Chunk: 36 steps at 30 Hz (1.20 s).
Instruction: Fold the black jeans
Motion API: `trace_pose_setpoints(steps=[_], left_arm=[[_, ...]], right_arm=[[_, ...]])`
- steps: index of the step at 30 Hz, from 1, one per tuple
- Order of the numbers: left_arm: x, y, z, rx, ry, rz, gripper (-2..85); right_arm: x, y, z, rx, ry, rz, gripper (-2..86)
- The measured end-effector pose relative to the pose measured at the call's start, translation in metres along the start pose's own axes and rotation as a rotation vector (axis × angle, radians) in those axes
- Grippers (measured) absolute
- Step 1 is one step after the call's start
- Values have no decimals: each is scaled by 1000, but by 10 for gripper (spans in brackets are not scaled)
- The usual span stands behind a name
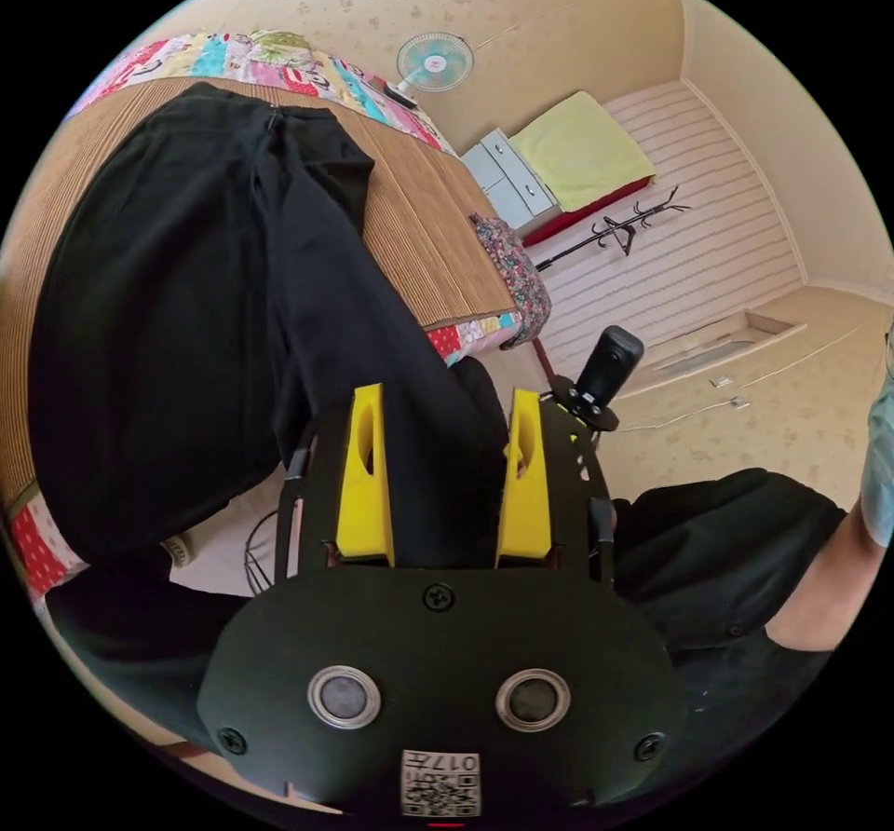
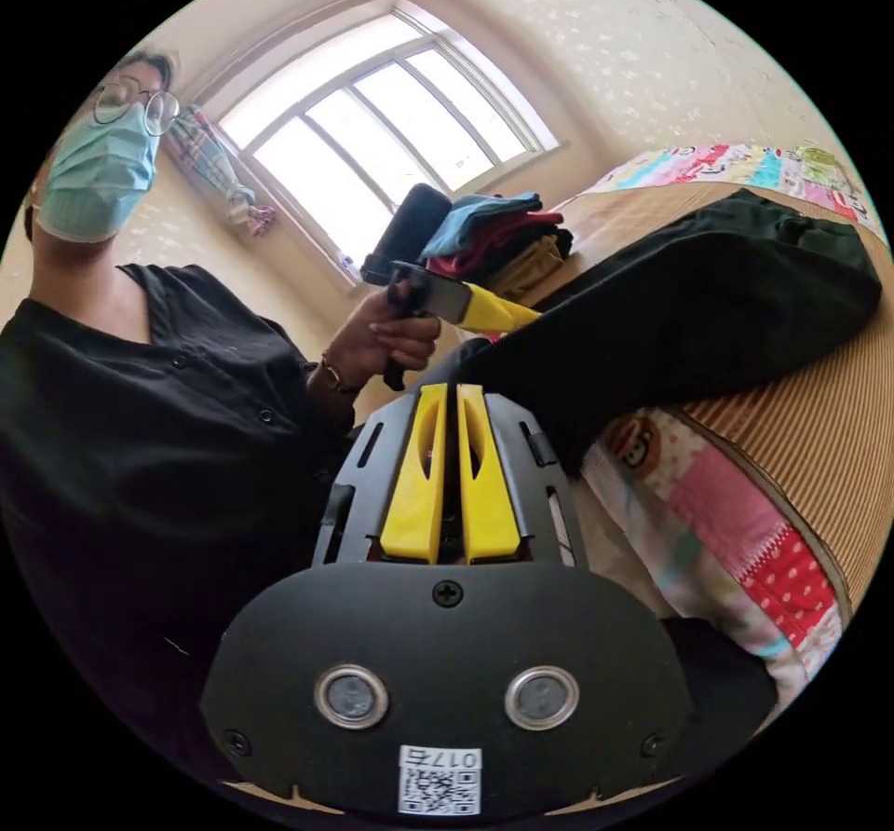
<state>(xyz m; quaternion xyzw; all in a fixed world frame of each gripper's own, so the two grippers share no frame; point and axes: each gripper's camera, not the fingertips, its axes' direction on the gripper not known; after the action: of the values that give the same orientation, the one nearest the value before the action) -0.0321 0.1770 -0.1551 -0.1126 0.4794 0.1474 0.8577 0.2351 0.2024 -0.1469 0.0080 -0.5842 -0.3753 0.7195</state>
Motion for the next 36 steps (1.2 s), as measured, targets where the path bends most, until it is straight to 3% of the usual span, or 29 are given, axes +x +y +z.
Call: trace_pose_setpoints(steps=[6,10,15,18,21,23,27,32,36], left_arm=[[13,10,2,-53,33,71,117],[28,20,2,-79,32,186,52],[41,31,-9,-68,68,317,41],[44,33,-14,-65,85,367,35],[44,33,-16,-74,112,395,22],[43,34,-16,-89,106,423,11],[40,36,-19,-82,130,444,3],[33,37,-29,-49,179,403,-2],[25,38,-41,-27,190,391,-2]], right_arm=[[-3,-14,14,-20,-73,-45,23],[0,-22,11,-137,-51,-88,24],[25,-44,-48,-220,94,-111,21],[65,-74,-110,-110,177,-59,31],[140,-113,-168,64,236,182,50],[226,-148,-188,-10,468,569,82],[325,-197,-192,-62,717,763,124],[427,-224,-169,-83,736,963,141],[454,-216,-160,-42,746,1030,122]])
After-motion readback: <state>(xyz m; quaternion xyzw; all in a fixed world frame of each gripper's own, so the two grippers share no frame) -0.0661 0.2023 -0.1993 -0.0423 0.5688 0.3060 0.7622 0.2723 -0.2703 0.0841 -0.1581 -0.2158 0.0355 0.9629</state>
